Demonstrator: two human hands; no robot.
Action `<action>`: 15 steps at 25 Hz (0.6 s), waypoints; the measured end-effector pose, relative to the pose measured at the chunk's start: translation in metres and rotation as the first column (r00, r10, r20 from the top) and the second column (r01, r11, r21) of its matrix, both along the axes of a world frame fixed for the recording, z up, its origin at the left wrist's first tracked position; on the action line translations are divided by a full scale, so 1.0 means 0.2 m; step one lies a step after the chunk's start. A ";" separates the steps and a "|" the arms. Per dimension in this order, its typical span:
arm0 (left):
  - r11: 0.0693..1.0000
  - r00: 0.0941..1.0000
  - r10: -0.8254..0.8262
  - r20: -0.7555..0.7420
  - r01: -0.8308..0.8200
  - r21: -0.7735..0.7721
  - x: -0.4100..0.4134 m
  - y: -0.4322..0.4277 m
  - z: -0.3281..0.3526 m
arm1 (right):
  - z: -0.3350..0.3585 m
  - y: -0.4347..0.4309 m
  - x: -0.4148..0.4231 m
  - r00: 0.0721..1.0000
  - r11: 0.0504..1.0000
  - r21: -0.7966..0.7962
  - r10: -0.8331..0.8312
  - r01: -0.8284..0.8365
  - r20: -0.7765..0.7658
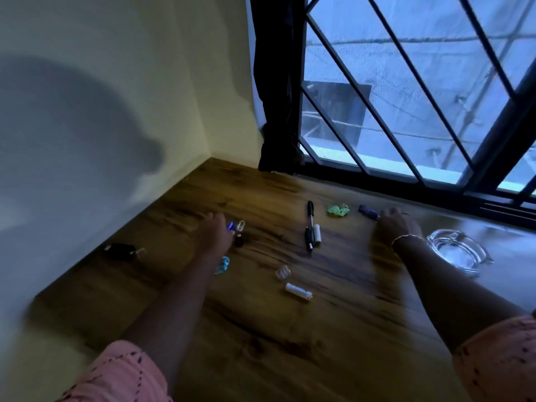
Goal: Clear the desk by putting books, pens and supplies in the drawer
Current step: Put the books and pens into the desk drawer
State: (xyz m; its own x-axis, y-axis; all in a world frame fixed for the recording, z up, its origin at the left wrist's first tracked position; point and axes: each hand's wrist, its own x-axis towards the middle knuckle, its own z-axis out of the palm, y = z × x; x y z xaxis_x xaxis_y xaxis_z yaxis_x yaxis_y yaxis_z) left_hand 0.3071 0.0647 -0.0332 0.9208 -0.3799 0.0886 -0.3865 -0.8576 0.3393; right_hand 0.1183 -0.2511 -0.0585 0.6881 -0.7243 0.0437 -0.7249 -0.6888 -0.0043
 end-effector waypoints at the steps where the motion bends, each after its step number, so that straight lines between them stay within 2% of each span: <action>1: 0.999 1.000 0.010 -0.005 -0.010 0.031 0.01 -0.01 -0.01 | 0.00 0.00 0.01 1.000 1.000 -0.015 0.006 -0.006 -0.005; 4: 0.998 0.998 0.033 -0.049 -0.030 0.060 0.04 -0.03 -0.04 | -0.01 -0.01 0.03 0.998 0.998 0.027 -0.057 0.056 0.031; 8: 0.994 0.990 0.067 -0.126 -0.055 0.093 0.08 -0.07 -0.07 | 0.07 0.03 0.11 0.912 0.958 0.185 -0.270 0.220 0.309; 10: 0.993 0.984 0.077 -0.159 -0.061 0.098 0.10 -0.08 -0.08 | 0.13 0.11 0.24 0.887 0.939 0.310 -0.263 0.147 0.379; 12: 0.993 0.985 0.080 -0.154 -0.066 0.093 0.11 -0.08 -0.08 | 0.16 0.23 0.38 0.925 0.914 0.403 -0.188 0.042 0.330; 15: 0.995 0.993 0.085 -0.087 -0.081 0.052 0.13 -0.07 -0.06 | 0.14 0.38 0.51 0.966 0.902 0.431 -0.130 0.022 0.222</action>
